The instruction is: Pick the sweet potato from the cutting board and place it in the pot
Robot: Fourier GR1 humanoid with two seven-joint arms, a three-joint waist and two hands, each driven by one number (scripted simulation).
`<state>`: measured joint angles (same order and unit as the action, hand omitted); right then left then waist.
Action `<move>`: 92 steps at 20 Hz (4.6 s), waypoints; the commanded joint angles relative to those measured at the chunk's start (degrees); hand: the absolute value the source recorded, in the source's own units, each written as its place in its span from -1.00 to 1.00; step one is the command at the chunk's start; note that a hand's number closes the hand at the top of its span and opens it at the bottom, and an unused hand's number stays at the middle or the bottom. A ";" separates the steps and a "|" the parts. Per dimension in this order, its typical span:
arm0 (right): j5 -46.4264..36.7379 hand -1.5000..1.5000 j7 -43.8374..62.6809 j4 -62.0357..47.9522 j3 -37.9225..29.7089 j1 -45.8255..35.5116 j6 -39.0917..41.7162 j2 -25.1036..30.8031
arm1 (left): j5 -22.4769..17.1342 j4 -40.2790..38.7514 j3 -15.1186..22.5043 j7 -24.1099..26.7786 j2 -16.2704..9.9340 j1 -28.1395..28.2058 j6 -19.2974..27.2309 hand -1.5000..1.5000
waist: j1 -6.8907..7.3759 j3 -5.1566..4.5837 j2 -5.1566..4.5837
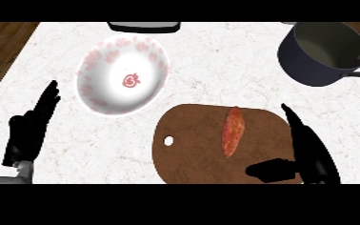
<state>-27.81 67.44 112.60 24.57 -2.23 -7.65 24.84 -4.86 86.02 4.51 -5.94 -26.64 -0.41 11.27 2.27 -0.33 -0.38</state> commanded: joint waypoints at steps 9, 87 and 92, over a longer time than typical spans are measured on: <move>9.85 -1.00 17.76 -13.58 -0.35 -18.06 13.26 -8.30 | 0.39 -1.26 -0.75 -0.08 1.06 -0.09 0.00 0.00 | -1.03 0.07 0.31; -31.67 1.00 -12.01 -32.21 -14.91 -41.37 0.18 -1.31 | 5.41 4.15 -8.32 -1.43 5.23 4.67 -6.36 0.00 | -2.01 0.36 0.46; -29.06 1.00 -18.23 -34.42 -21.25 -42.13 1.16 1.16 | 8.22 4.84 -6.91 -1.90 7.62 4.33 -5.06 0.00 | -1.99 0.34 0.45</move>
<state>-57.80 52.43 77.47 7.00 -46.61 -4.46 24.71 1.92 87.55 -3.25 -6.76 -20.31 1.93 5.48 0.16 0.00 0.02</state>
